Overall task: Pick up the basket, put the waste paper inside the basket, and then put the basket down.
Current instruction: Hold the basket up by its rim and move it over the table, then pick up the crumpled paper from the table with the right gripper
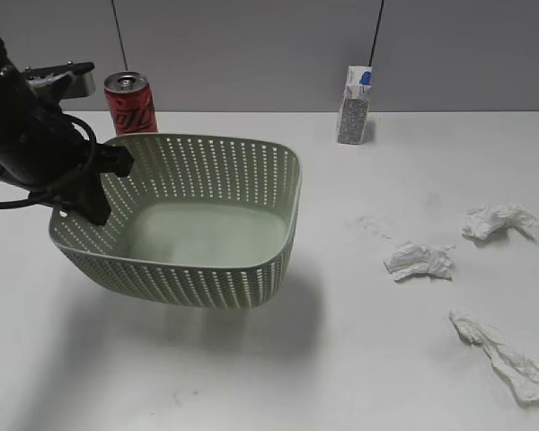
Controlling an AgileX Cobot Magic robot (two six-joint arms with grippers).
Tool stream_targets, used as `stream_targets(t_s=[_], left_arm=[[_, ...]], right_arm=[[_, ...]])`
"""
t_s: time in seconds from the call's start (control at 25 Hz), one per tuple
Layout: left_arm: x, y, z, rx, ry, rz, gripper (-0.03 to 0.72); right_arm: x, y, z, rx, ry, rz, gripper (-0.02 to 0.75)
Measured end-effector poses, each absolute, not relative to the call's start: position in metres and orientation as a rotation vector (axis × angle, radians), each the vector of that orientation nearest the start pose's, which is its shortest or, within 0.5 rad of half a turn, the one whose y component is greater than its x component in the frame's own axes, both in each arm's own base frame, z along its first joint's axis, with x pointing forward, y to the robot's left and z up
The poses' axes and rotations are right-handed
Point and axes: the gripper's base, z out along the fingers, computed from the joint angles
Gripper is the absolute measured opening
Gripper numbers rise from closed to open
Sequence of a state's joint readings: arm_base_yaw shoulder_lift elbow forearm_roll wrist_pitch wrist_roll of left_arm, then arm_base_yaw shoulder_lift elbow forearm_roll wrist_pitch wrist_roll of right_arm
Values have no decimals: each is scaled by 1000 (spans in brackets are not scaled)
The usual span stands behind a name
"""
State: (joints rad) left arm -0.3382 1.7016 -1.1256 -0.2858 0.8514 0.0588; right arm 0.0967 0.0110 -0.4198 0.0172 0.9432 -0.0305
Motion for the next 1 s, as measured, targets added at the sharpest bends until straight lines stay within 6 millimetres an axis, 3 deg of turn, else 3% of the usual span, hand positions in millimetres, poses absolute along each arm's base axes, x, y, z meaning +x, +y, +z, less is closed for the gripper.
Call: stream_targets(t_s=[0.12, 0.24, 0.48, 0.76, 0.88, 1.0], left_arm=[[304, -127, 215, 345, 2890, -379, 5], [305, -125, 215, 358, 2877, -356, 5], [306, -125, 215, 361, 2869, -348, 5], [306, -125, 215, 362, 2868, -346, 5], [306, -125, 215, 362, 2868, -346, 5], [306, -125, 215, 362, 2868, -346, 5]], right_arm=[[27, 4, 270, -98, 2078, 80, 540], [63, 7, 279, -99, 2169, 76, 539], [170, 17, 282, -9, 2402, 101, 539], [303, 28, 228, 208, 2657, 90, 539], [342, 29, 200, 304, 2704, 53, 539], [365, 30, 172, 399, 2753, 37, 539]])
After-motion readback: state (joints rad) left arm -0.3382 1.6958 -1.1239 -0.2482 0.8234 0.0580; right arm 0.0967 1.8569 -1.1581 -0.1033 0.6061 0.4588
